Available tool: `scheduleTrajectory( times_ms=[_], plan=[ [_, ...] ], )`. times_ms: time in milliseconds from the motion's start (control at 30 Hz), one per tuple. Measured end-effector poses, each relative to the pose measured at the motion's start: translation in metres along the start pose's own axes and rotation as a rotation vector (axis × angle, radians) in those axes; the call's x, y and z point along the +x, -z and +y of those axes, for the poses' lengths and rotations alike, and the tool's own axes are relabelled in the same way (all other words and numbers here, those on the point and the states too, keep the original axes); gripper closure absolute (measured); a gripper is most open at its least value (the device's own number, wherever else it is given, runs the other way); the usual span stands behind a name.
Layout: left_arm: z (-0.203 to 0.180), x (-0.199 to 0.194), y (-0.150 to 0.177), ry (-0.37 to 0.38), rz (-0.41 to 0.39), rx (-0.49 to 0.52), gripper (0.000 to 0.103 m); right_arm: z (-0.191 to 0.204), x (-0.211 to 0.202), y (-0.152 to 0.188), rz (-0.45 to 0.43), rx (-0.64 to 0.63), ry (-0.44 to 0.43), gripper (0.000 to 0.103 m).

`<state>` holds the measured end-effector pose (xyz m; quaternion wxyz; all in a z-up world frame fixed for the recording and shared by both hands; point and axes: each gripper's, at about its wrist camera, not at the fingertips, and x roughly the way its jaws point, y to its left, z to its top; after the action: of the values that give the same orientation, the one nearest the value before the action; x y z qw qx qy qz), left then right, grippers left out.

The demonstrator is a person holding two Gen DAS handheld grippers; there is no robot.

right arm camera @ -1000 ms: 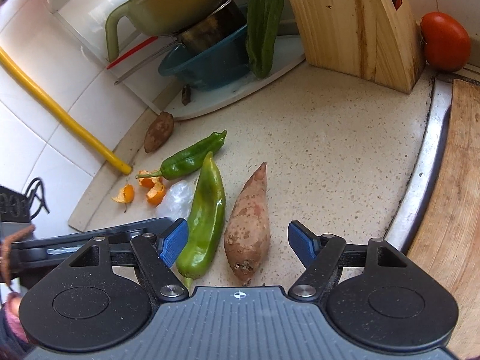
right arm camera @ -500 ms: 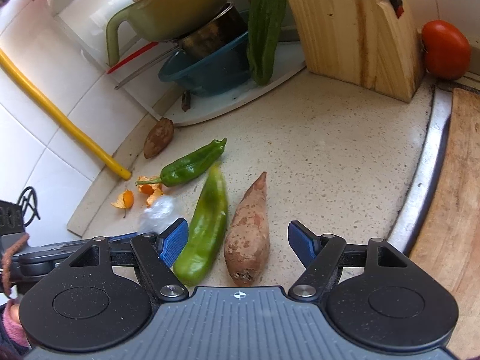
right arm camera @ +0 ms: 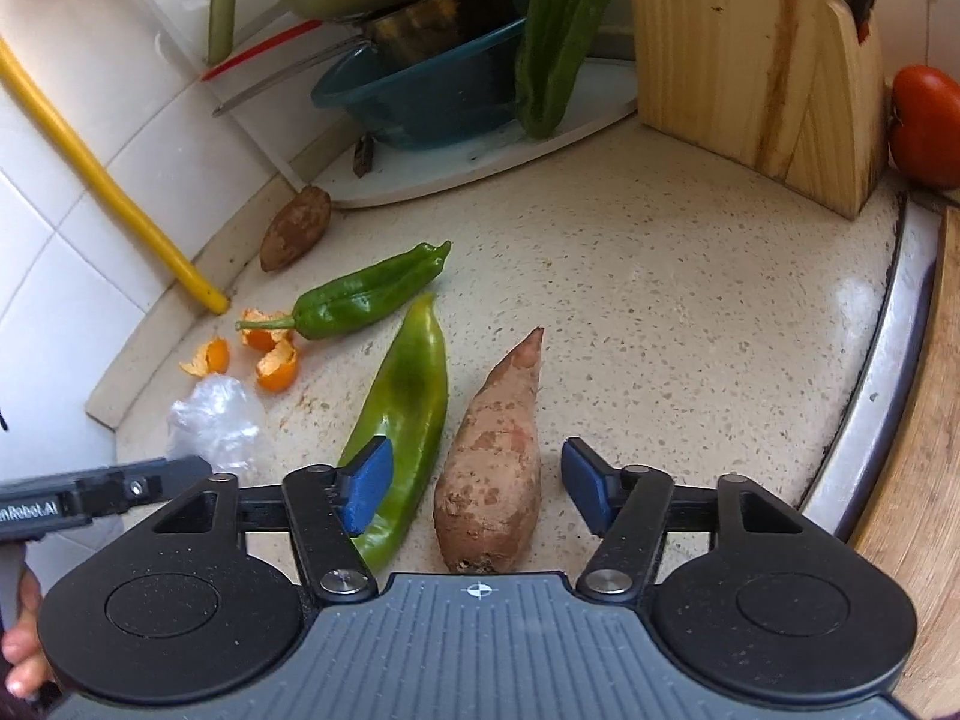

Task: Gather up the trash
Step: 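Close left gripper on the clear plastic wrap while right gripper grasps the sweet potato, then carry the plastic wrap and sweet potato down toward the black bin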

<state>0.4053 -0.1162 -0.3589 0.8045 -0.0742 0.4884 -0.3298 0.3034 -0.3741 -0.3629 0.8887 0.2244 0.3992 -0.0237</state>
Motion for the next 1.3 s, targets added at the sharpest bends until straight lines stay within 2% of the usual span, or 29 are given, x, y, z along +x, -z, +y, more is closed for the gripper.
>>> scheduleTrajectory(
  times_ms=[33, 100, 200, 400, 500, 600, 867, 1300],
  plan=[
    [0.000, 0.001, 0.000, -0.002, 0.003, 0.004, 0.088, 0.001, 0.000, 0.000, 0.000, -0.006, 0.003, 0.041],
    [-0.001, 0.002, 0.000, 0.000, 0.003, 0.009, 0.088, 0.005, 0.001, 0.001, 0.003, -0.029, 0.025, 0.052],
    [-0.002, -0.003, -0.001, -0.009, -0.016, 0.026, 0.088, 0.011, 0.002, 0.003, 0.002, -0.076, 0.056, 0.057],
    [0.002, -0.015, -0.001, -0.023, -0.037, 0.023, 0.088, 0.004, -0.003, 0.003, 0.019, -0.040, 0.037, 0.058],
    [0.006, -0.023, 0.000, -0.034, -0.050, 0.013, 0.088, -0.002, -0.014, 0.004, 0.002, 0.010, -0.013, 0.058],
    [0.009, -0.032, 0.004, -0.057, -0.065, 0.002, 0.088, 0.006, -0.026, 0.002, -0.028, 0.006, -0.054, 0.058],
    [0.036, -0.074, 0.026, -0.123, -0.129, -0.051, 0.088, 0.066, -0.020, 0.000, -0.004, -0.123, -0.237, 0.058],
    [0.107, -0.166, 0.093, -0.295, -0.220, -0.223, 0.088, 0.182, 0.009, 0.038, 0.124, -0.279, -0.399, 0.058]
  ],
)
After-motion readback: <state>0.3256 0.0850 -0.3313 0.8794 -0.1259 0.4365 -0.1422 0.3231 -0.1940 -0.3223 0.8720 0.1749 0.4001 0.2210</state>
